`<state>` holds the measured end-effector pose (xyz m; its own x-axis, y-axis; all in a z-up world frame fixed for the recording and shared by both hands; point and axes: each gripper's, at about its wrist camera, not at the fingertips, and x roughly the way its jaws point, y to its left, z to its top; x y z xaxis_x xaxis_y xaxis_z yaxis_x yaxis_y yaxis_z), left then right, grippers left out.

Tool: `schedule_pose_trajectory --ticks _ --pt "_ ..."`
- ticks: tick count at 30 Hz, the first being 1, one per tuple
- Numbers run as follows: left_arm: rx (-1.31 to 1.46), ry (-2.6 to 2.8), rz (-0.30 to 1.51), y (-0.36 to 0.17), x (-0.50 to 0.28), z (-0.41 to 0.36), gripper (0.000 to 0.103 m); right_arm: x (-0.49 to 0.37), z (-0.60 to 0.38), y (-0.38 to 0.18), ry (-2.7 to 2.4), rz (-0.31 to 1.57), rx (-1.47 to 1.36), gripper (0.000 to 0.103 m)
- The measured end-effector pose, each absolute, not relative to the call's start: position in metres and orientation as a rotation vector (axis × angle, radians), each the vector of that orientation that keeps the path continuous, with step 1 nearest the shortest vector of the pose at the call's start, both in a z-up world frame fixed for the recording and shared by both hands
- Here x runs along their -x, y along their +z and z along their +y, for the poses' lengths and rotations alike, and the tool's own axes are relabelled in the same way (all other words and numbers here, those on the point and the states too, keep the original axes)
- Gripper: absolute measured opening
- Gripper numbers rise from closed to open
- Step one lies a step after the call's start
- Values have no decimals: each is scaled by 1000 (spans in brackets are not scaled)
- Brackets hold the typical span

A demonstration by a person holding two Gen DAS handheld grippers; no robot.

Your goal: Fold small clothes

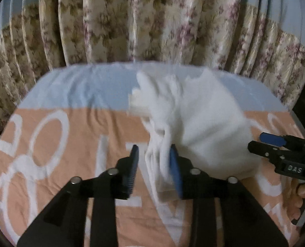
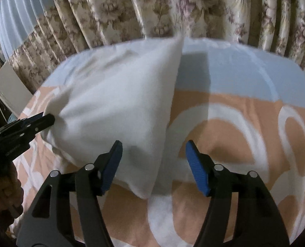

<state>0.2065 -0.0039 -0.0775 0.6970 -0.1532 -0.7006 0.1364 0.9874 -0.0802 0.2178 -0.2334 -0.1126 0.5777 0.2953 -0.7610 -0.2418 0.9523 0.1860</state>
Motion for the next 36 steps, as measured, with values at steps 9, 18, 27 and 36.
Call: schedule_pose_trajectory --ticks 9,18,27,36 --pt "3 -123 717 -34 -261 -12 46 -265 -240 -69 239 777 -70 70" --pt "-40 -78 834 -94 -312 -25 46 -316 -233 -89 185 803 -72 71" --pt "-100 -101 809 -118 -299 -14 52 -315 -226 -129 170 840 -27 77" --pt "-35 -83 781 -113 -297 -12 51 -318 -226 -127 149 848 -30 80"
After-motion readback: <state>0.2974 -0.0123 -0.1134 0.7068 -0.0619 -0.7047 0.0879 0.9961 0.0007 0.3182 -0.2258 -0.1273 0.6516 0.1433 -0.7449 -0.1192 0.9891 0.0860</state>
